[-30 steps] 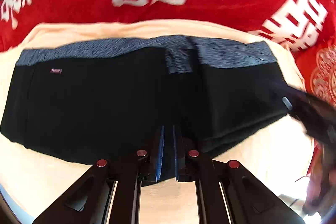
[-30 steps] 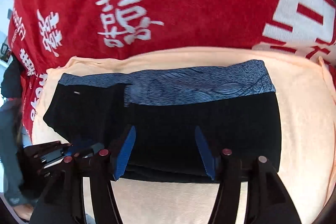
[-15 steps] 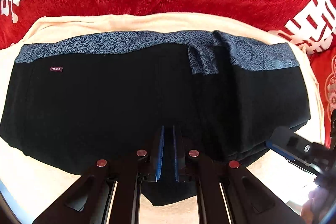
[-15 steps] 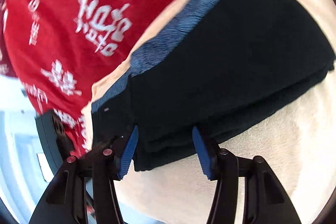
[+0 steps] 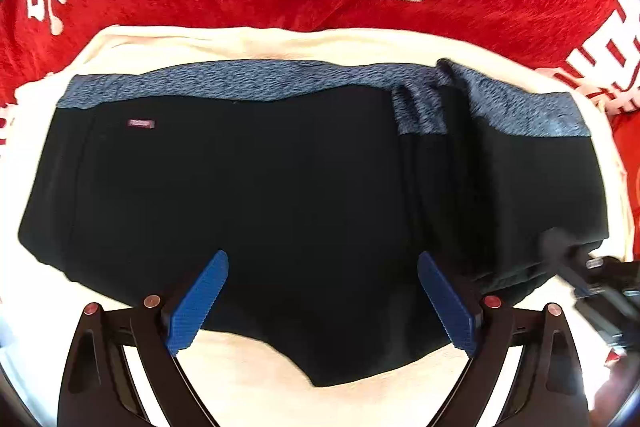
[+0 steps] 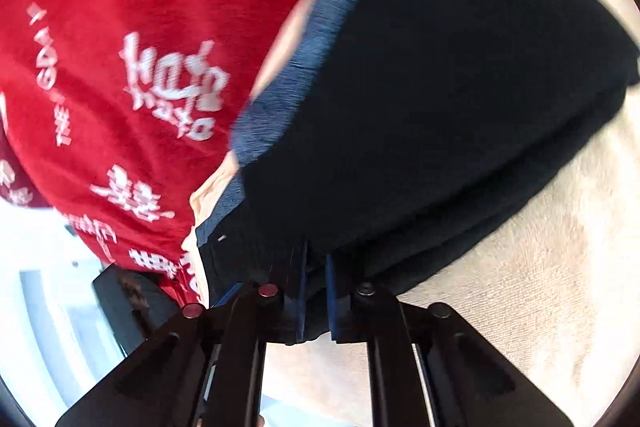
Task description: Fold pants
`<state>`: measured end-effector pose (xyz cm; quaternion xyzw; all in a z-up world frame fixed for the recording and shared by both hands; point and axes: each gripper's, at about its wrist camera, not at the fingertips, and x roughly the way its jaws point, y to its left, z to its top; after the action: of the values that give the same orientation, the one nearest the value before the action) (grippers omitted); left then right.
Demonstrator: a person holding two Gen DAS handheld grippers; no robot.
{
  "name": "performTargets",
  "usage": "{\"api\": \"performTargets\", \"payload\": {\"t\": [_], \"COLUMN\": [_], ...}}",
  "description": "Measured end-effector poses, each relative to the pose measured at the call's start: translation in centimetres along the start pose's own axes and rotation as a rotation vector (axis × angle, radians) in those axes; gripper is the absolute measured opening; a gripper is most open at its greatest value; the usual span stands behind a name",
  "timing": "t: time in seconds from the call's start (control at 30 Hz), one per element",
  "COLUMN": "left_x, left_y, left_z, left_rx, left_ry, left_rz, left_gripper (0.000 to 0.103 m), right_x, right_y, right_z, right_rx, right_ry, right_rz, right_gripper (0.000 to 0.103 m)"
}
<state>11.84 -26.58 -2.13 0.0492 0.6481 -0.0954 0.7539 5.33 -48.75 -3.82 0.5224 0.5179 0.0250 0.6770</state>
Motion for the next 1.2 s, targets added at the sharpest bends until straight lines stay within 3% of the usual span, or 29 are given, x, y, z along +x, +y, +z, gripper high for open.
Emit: {"api": "performTargets", "payload": {"t": [0.17, 0.37, 0.47, 0.53, 0.6, 0.67, 0.8, 0.9, 1.0, 1.2], "left_x": [-0.6, 0.0, -0.3, -0.5, -0.7, -1.0, -1.6, -1.8, -1.9, -2.1], "left_y": [1.1, 1.3, 1.7, 2.0, 2.0, 2.3, 3.4, 4.3, 5.2, 6.8], "left_z": [-0.1, -0.6, -0.8, -0.9, -0.7, -0.7, -0.6, -1.0, -1.2, -1.7], "left_rx": [0.014, 0.049, 0.057, 0.059, 0.052, 0.048, 0.034, 0.025, 0.018, -0.009], "left_ry": [-0.006, 0.005, -0.002, -0.002, -0.006, -0.015, -0.024, -0.022, -0.018, -0.005], "left_rz": [0.059, 0.083, 0.087, 0.092, 0.095, 0.102, 0.112, 0.116, 0.125, 0.139], "left_gripper": [0.096, 0.096, 0.096, 0.096, 0.096, 0.096, 0.096, 0.096, 0.096, 0.096], "right_x": [-0.7, 2.7, 2.4, 1.7, 1.3, 1.4, 2.3, 3.6, 5.6, 5.3], "right_y": [3.1, 1.8, 3.4, 5.3, 7.3, 8.3, 9.5, 9.2, 7.8, 7.7], "right_z": [-0.7, -2.9, -4.8, -5.6, -5.3, -4.6, -2.0, -1.3, -1.7, -2.8], "right_rx": [-0.169, -0.256, -0.39, -0.507, -0.6, -0.647, -0.673, -0.663, -0.618, -0.621], "right_ry": [0.018, 0.167, 0.201, 0.173, 0.127, 0.091, 0.031, 0.04, 0.104, 0.084], "right_rz": [-0.034, -0.22, -0.268, -0.309, -0.36, -0.398, -0.465, -0.502, -0.54, -0.553], "right_gripper": [0.009, 0.009, 0.009, 0.01, 0.018, 0.05, 0.051, 0.051, 0.052, 0.054]}}
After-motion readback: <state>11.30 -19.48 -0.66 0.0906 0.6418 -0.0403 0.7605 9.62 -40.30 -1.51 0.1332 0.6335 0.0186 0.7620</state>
